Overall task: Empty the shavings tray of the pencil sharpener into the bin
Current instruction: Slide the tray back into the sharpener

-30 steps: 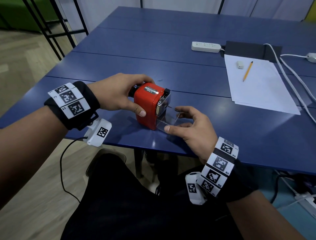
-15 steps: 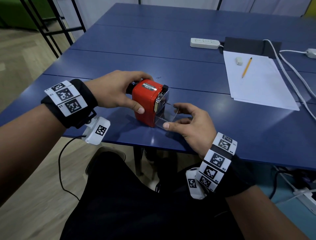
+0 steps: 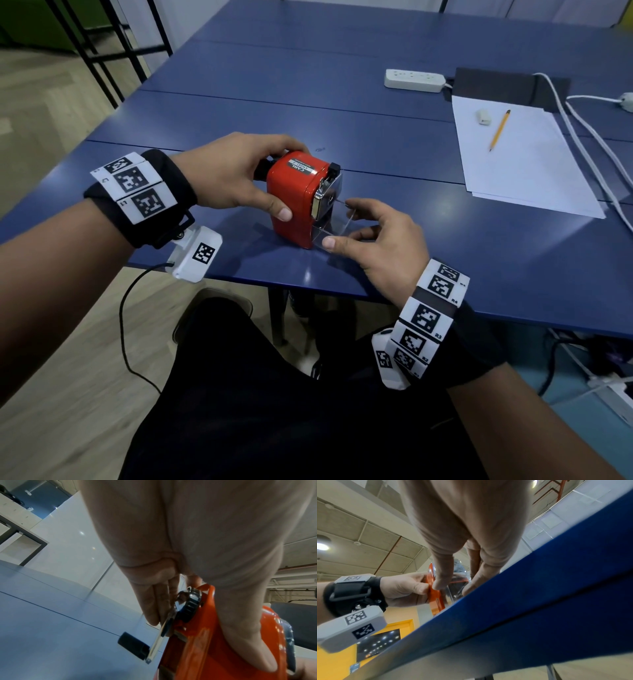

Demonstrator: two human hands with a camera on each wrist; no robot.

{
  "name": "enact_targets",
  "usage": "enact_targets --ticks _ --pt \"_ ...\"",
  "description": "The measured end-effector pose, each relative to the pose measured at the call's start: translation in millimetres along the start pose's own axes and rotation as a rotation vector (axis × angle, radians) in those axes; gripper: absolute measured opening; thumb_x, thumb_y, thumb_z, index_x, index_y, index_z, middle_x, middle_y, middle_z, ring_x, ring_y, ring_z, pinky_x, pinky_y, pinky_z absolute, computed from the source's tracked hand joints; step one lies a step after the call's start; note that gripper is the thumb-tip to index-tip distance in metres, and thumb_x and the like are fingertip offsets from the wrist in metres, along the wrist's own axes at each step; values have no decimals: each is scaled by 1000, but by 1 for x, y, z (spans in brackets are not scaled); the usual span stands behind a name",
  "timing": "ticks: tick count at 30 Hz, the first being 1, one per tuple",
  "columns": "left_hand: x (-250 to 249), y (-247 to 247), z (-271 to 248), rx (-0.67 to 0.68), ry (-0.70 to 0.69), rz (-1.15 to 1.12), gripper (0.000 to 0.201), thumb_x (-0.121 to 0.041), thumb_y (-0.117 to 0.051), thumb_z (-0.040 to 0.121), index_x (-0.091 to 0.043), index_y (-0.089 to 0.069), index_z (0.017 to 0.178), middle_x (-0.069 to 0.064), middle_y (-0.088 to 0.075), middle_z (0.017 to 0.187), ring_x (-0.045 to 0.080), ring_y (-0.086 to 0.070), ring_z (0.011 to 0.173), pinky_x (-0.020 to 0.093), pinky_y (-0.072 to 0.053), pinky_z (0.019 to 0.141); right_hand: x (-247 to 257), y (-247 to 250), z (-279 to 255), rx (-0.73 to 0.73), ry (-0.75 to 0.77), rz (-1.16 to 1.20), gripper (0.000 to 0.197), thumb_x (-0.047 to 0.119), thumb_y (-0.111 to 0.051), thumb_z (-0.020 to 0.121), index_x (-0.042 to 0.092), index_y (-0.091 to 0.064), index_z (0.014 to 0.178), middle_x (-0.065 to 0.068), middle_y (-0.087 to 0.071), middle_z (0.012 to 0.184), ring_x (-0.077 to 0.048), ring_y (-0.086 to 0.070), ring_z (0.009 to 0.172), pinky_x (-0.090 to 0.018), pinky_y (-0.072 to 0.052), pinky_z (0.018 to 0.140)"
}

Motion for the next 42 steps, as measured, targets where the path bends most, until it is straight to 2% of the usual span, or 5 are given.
enact_targets --ticks 12,17,24,32,42 --pt "26 -12 -7 -16 100 -80 121 -66 -93 55 -42 -32 157 -4 -58 147 16 -65 127 44 -52 110 3 -4 0 27 -29 13 83 37 -97 70 29 -62 144 20 -68 116 1 -75 84 -23 -60 83" --pt "41 -24 -16 4 178 55 93 -54 -91 69 -28 -50 148 -7 -69 131 13 -69 113 41 -55 105 -9 -5 -8 31 -68 27 85 30 -95 75 22 -57 150 9 -69 130 -4 -77 92 -34 -62 94" --pt "39 -38 -10 -16 136 -221 62 -27 -92 76 -19 -66 132 -5 -77 120 11 -73 109 15 -57 94 -6 -9 -12 -29 -58 -41 58 32 -91 81 23 -68 134 19 -69 111 9 -69 83 -8 -52 75" --pt "44 -40 -2 -38 125 -237 69 -38 -98 65 -21 -70 125 -2 -80 113 19 -76 106 45 -58 100 1 -7 -2 -25 -103 -66 59 30 -96 73 20 -72 126 7 -78 111 -7 -78 92 -31 -61 94" --pt "43 -38 1 -49 134 -186 72 -41 -99 64 -25 -68 126 -8 -80 111 13 -75 104 44 -57 101 9 -12 11 0 -101 -121 52 31 -99 68 18 -77 113 13 -74 90 -6 -77 88 -30 -61 93"
Point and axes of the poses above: each hand's wrist, its own z-axis towards the middle knuckle, its own y-axis out of the back of the hand, x = y × z, the point moved 5 cm from there along z, towards the middle knuckle
